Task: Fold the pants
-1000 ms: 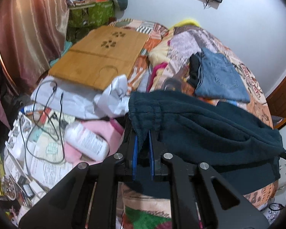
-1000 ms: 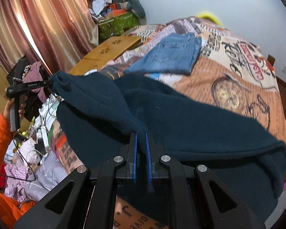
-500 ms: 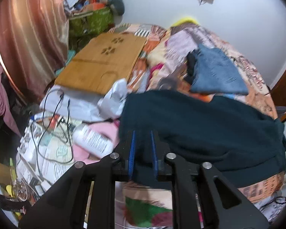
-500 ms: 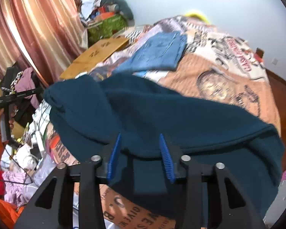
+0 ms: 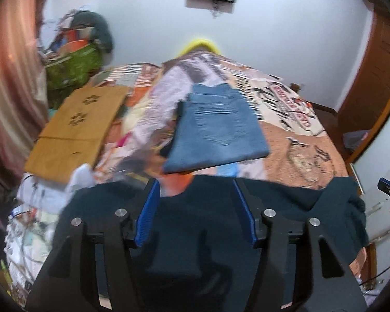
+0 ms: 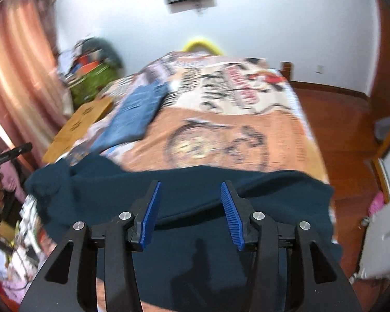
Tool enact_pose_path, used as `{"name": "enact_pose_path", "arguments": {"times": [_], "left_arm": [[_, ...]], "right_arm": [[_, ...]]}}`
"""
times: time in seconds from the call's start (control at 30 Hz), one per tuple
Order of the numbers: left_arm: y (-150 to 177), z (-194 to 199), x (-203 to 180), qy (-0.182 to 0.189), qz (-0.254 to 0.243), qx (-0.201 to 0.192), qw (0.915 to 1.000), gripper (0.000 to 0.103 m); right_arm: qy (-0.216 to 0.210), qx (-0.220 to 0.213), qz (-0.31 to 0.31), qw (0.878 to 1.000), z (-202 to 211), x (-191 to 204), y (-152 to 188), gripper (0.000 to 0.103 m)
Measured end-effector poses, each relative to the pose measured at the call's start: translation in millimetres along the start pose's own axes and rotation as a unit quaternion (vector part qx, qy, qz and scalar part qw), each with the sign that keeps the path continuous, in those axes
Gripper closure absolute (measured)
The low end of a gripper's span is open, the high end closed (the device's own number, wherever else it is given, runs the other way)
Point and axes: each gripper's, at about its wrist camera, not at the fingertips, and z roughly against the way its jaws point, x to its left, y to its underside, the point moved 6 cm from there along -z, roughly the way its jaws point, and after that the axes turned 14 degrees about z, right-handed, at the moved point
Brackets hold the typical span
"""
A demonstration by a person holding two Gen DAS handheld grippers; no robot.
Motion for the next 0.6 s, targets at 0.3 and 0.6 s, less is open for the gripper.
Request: {"name": "enact_pose_path", "arguments": {"times": [0.3,0.6], "left_arm": [[10,-69,-76,0.027,-0.036,0.053,0.9975,0.046],[27,-123,-96,0.012,-0.05,0.104,0.9933,0.046]], "right_arm": [[0.075,0.028,-0.1,0.992,-16,-117,32,0.058],[0.099,0.096,-0.133,0.982,-78,-182,66,0.058]]}}
